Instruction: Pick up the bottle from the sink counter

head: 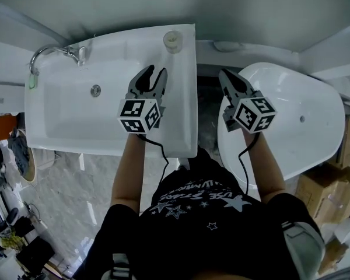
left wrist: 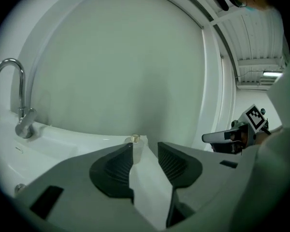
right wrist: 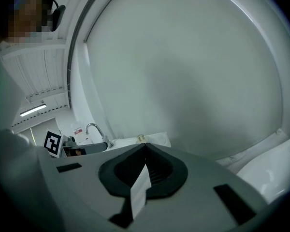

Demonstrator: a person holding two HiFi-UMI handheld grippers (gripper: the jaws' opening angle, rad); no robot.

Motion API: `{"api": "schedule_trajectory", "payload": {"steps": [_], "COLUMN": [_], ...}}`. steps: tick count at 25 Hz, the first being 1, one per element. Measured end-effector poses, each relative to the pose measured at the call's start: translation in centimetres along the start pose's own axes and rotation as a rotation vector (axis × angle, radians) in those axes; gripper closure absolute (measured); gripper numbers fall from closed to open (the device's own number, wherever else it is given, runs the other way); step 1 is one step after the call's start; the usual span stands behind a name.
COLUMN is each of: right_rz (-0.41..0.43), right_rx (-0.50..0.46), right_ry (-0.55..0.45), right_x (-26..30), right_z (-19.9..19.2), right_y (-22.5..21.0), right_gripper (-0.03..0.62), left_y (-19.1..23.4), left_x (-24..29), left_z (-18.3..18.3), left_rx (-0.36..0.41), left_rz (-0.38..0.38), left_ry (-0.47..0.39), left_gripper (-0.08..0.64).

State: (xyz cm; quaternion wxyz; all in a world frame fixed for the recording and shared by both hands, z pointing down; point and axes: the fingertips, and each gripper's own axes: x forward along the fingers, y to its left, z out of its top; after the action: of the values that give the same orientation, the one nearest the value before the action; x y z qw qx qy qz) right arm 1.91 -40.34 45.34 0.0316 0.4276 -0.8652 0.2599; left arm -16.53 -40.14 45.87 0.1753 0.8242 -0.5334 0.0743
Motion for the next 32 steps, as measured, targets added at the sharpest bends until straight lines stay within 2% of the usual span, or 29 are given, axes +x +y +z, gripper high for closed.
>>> {"api": "schedule_trajectory", "payload": {"steps": [7, 12, 18, 32], "right_rz": [-0.005, -0.012, -0.012, -0.026], "right_rx": [0.032, 0.055, 0.078, 0.107], "right_ry": [0.033, 0.040, 0.050, 0.069], "right_x": [2.3, 3.5, 4.3, 5.0], "right_z": [-0.9, -1.4, -2.1, -3.2], "right_y": [-2.5, -4.0, -5.1, -7.3], "right_gripper": [0.586, 0.586, 0.586, 0.586], "left_y": [0.9, 1.9, 2.6, 4.3], "left_x": [5.3, 8.7, 11.8, 16.8], "left_z": [-1.7, -2.3, -2.7, -4.4], "left_rx": [0.030, 0.032, 0.043, 0.015], "left_rz": [-0.011, 0.013, 0.062, 0.126], "left_ry": [0.059, 0.079, 0.101, 0.150], "left_gripper": [0.277, 0.231, 0.222, 0.201]}}
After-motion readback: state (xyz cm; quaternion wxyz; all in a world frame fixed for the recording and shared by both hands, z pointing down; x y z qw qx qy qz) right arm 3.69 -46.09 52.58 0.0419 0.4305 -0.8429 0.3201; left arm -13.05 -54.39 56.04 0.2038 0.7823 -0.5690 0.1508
